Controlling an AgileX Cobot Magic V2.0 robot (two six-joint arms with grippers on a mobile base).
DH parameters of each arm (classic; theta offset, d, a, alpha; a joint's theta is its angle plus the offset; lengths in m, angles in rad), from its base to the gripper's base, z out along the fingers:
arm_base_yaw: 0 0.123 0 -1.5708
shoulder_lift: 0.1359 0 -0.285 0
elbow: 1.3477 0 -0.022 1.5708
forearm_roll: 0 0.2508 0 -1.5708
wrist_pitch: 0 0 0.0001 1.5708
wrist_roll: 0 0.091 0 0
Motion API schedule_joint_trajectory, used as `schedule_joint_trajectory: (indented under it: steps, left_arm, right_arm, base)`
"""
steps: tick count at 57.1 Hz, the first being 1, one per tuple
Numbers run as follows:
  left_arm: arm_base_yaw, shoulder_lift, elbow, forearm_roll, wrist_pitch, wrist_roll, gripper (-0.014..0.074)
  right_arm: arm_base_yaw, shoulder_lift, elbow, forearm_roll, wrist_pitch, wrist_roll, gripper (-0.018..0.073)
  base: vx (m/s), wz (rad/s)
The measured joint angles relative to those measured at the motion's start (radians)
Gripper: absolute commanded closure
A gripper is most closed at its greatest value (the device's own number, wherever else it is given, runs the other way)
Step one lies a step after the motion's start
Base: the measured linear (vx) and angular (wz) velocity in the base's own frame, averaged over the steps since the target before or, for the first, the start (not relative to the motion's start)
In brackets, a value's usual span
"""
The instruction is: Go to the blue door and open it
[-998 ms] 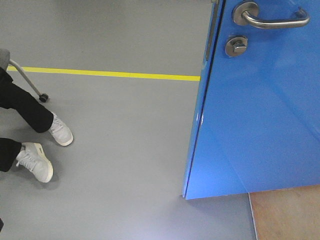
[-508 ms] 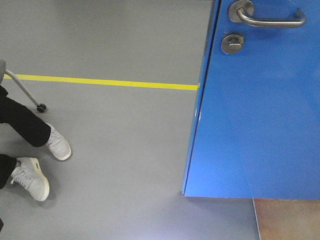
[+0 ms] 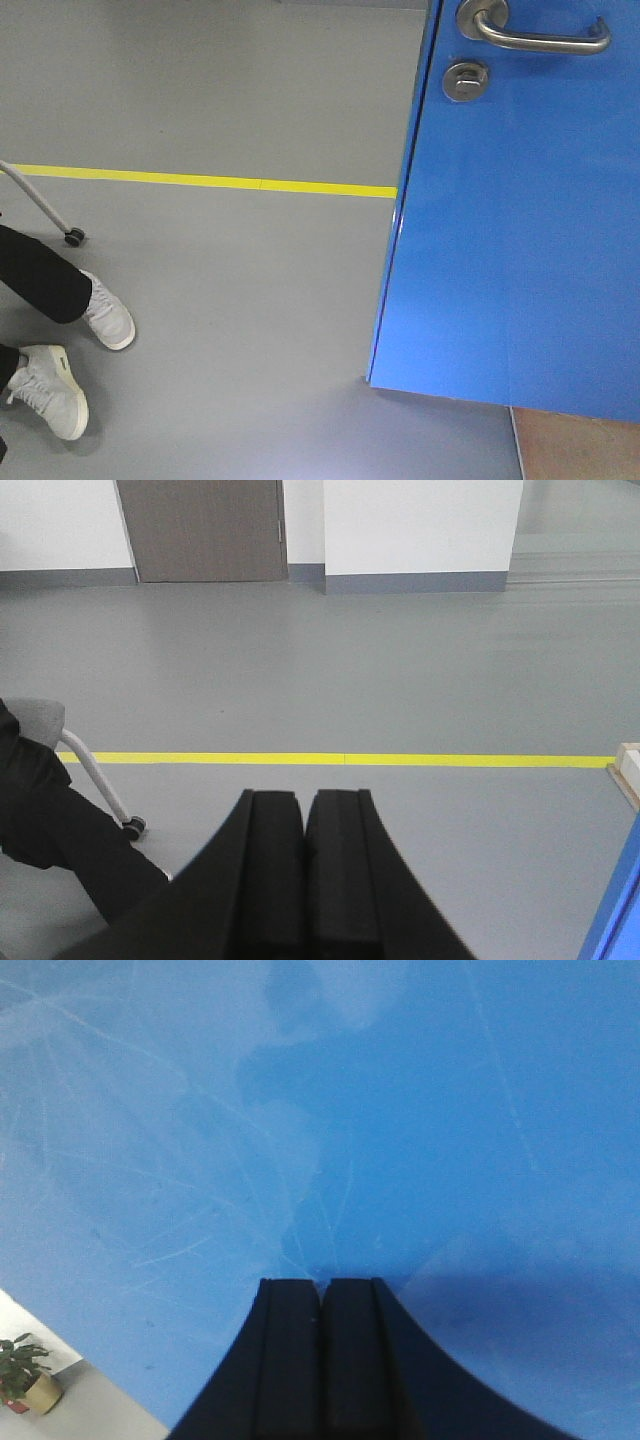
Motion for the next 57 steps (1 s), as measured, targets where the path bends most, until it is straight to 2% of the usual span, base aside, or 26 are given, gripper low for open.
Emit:
schedule_joint_trajectory:
  steps: [57]
  left_arm:
    - [0.000,0.000,0.000,0.000,0.000,0.000,0.0524]
  right_arm:
    - [0.000,0.012,0.001,-0.001,0.007,0.000,0.0547]
  base:
    - [0.02,-0.01]
